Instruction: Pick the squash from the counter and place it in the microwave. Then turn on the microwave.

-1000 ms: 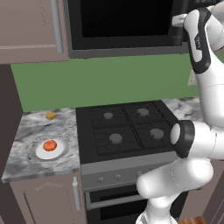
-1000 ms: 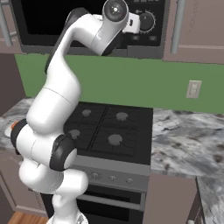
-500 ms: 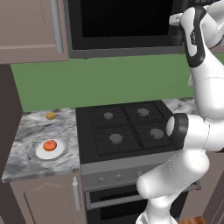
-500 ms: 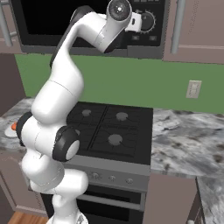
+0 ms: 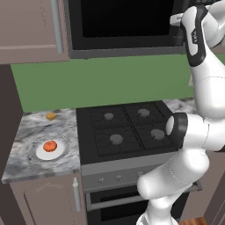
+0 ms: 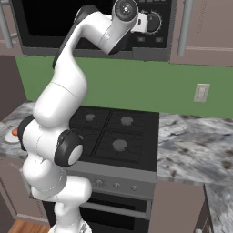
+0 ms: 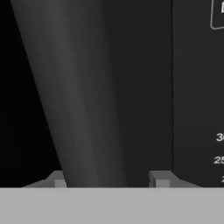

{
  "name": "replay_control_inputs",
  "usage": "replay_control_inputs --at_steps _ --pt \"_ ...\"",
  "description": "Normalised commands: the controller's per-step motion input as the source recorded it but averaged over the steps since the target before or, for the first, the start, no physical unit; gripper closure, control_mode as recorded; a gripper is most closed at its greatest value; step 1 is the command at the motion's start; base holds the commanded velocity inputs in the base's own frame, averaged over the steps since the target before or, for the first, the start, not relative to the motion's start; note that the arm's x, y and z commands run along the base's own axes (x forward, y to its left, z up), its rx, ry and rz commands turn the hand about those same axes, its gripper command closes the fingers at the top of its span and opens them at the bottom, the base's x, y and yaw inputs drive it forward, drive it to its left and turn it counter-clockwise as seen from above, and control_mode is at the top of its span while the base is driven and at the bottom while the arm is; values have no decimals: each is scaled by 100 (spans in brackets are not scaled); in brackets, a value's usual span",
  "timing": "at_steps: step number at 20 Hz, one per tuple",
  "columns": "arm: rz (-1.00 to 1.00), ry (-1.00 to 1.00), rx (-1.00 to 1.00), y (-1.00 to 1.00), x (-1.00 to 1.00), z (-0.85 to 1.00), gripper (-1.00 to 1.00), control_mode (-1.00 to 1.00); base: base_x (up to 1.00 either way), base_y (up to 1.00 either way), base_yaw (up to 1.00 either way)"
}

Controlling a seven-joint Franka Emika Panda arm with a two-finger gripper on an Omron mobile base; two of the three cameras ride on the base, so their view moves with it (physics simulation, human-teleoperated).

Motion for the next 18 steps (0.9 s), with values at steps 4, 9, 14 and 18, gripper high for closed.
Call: replay_control_inputs --at_steps 4,9,14,18 --pt "0 1 0 0 1 0 100 -100 0 0 0" --pt "0 0 0 1 -22 0 100 -100 0 0 0" --pt "0 0 0 0 -43 0 100 -100 0 0 0" --pt "-2 -1 0 0 -58 0 100 -100 0 0 0"
